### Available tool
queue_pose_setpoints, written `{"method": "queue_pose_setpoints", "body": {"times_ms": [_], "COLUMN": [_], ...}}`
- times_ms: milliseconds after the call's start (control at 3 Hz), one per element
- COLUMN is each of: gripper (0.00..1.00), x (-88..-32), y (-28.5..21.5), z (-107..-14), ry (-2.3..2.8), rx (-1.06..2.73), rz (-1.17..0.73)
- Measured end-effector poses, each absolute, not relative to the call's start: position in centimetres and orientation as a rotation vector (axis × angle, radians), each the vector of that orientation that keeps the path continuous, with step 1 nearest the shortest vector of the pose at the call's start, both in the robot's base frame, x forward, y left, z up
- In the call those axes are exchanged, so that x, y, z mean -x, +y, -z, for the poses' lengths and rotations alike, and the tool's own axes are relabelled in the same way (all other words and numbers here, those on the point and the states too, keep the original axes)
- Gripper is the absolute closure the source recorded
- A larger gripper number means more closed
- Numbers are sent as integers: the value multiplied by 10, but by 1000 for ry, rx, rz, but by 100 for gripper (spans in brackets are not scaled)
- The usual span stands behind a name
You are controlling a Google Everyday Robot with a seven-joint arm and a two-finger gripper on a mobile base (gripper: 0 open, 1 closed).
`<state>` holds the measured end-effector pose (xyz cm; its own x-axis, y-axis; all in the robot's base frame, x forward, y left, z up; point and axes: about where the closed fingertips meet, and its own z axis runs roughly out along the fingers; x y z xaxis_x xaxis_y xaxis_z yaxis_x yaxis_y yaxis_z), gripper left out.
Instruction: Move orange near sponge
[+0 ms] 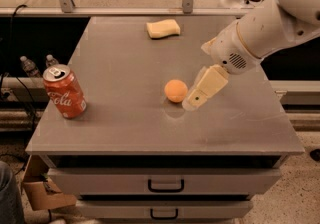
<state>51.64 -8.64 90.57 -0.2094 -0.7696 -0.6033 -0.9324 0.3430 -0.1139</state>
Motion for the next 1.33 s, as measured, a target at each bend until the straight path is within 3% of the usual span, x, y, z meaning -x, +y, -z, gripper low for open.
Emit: {"method": "queue_pose_setpoints", "body": {"times_ms": [1000, 1333], "gripper": [0, 17], "x": [-539, -540], "y": [-58, -54], "z": [-872, -859], "ry": [1982, 1980], "rx": [1558, 1564], "rz": [-399, -436]}}
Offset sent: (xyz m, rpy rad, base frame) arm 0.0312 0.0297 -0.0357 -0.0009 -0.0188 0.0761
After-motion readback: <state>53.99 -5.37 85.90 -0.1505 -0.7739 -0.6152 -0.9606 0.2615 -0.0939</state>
